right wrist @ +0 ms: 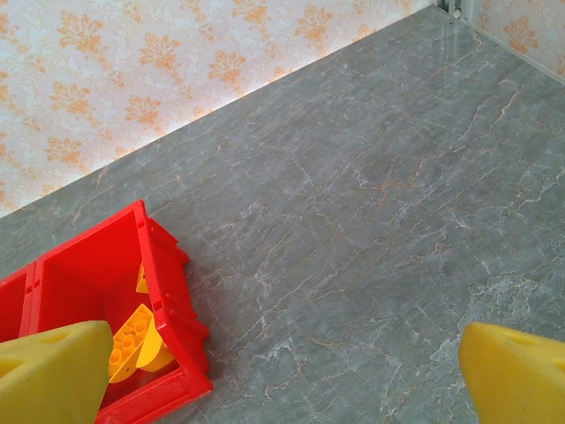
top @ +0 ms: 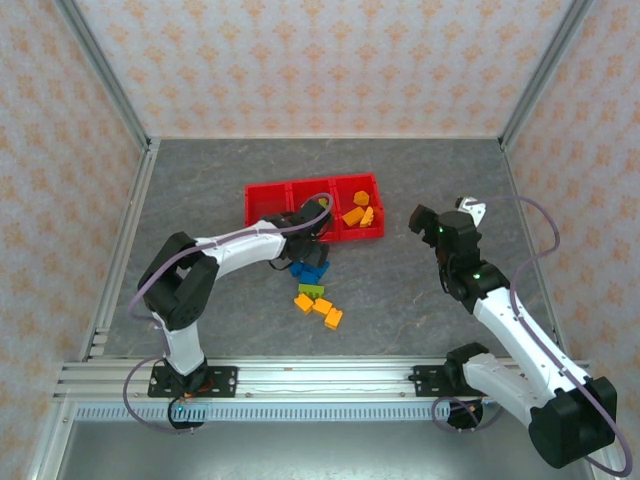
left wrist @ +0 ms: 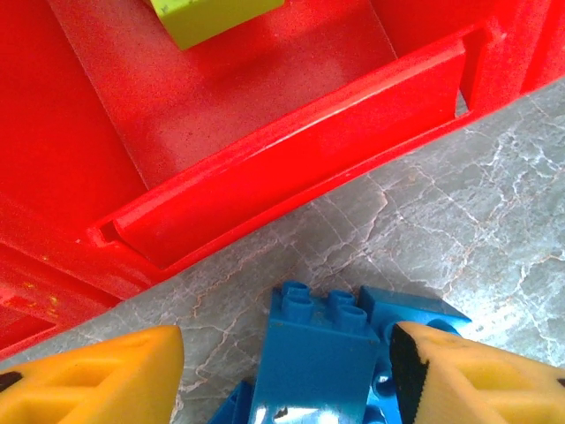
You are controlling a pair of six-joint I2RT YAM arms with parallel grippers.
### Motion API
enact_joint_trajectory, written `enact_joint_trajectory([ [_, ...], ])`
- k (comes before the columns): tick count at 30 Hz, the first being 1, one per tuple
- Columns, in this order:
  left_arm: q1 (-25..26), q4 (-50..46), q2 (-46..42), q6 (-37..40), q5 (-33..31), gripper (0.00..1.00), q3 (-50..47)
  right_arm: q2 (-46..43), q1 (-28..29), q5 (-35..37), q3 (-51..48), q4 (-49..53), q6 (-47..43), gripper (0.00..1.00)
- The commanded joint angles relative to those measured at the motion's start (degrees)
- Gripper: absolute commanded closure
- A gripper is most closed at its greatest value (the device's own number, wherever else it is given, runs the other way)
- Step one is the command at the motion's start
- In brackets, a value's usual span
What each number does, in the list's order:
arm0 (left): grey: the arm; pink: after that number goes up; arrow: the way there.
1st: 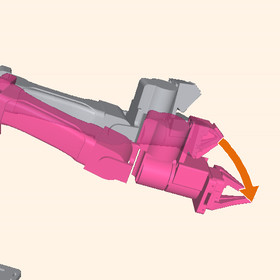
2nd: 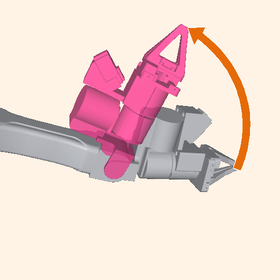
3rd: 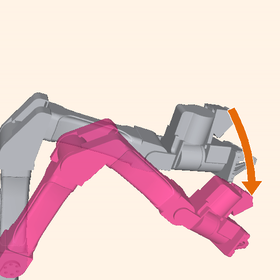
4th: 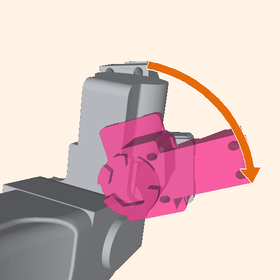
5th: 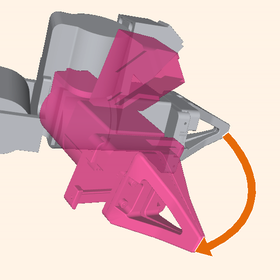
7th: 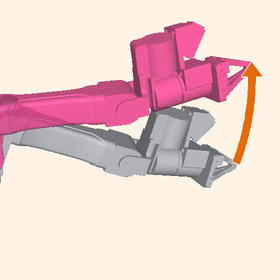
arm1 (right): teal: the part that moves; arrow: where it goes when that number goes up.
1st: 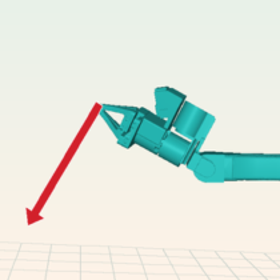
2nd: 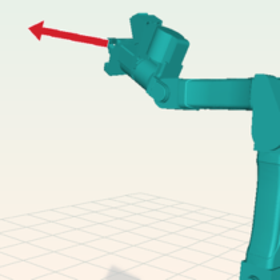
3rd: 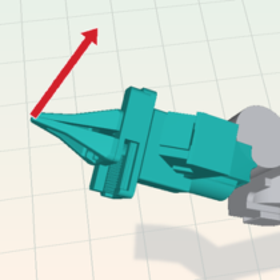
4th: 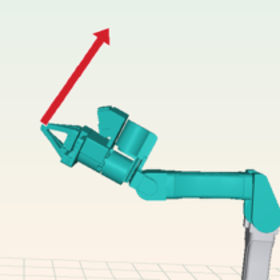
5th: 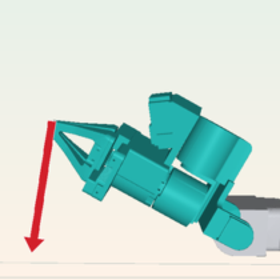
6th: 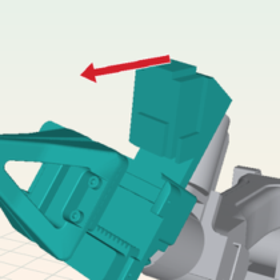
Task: Sort the legos into containers by color
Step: Pick up the lego from the center of the table.
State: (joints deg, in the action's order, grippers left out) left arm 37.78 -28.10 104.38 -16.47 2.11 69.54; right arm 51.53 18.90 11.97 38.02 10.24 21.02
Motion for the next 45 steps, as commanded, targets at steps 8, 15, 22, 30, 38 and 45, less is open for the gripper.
enact_joint_trajectory([
  [8,0.01,-3.50,2.98,0.74,-1.97,0.39,1.96,-0.66,-0.43,1.17,-0.74,-0.04,0.26,0.00],
  [15,-0.24,-4.07,2.94,0.15,-3.68,0.48,1.74,-0.75,-0.38,1.09,-0.78,0.01,0.34,0.00],
  [22,-1.12,-4.10,2.20,-0.96,-3.87,0.54,0.63,-1.02,-0.42,1.22,-0.83,0.13,0.27,0.00],
  [30,-1.90,-3.46,0.83,-2.42,-3.69,0.47,-2.51,-1.14,-0.43,1.17,-1.05,-0.04,0.34,0.00],
  [38,-2.53,-2.67,0.84,-3.39,-2.51,0.61,-3.44,-1.12,-0.44,1.21,-0.87,0.12,0.39,0.00],
  [45,-2.40,-2.30,-1.89,-3.45,-2.38,0.71,-3.05,-1.20,-0.37,1.24,-0.91,0.05,0.48,0.00],
])
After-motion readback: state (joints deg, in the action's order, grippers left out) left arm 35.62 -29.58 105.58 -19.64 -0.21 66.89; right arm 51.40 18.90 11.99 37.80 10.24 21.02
